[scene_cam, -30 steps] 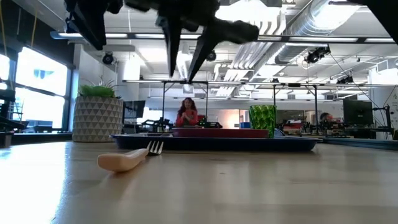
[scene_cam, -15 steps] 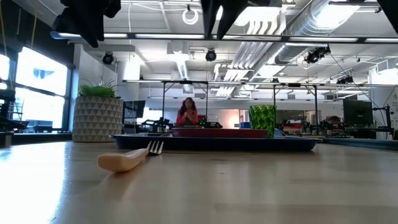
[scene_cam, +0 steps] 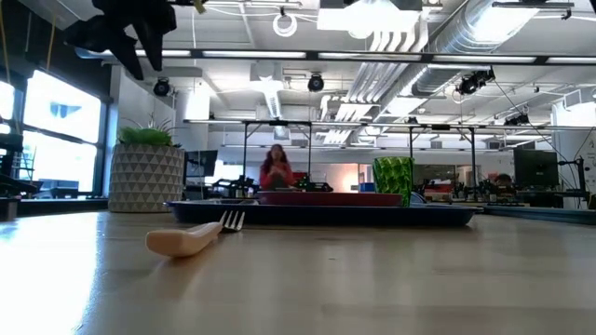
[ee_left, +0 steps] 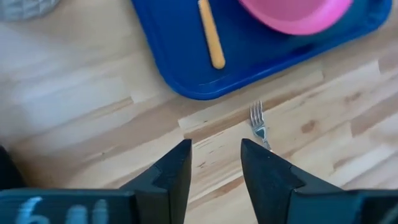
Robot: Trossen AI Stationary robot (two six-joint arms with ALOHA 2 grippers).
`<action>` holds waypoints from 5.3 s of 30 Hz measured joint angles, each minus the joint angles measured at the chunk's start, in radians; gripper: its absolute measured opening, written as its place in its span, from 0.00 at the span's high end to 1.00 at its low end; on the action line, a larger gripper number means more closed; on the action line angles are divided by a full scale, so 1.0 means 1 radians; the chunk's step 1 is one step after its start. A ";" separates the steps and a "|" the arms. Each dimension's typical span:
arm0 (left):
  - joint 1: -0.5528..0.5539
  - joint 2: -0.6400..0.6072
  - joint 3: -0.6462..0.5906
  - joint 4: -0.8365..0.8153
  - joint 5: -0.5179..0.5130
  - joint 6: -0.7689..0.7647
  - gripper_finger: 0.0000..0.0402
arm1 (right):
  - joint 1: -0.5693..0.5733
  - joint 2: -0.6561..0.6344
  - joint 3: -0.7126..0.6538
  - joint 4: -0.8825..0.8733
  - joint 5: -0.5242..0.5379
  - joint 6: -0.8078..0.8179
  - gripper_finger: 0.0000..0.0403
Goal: Pick and place plate/cup/fork/spoon on tray
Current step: Put the yellow fork on the blue serving tray to the left side of the orange spoon
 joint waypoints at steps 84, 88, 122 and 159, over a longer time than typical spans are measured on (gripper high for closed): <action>-0.382 0.752 0.001 0.707 -0.011 -0.738 0.66 | -0.216 -0.185 -0.001 0.001 -0.020 -0.487 0.72; -0.382 0.769 0.001 0.698 -0.012 -0.739 0.66 | -0.216 -0.185 -0.001 0.001 -0.020 -0.487 0.72; -0.371 0.839 0.073 0.466 0.015 -0.570 0.91 | -0.215 -0.185 -0.001 0.001 -0.057 -0.488 0.72; 0.071 0.527 0.158 0.128 -0.118 -0.159 0.91 | -0.213 -0.184 -0.001 0.004 -0.106 -0.484 0.72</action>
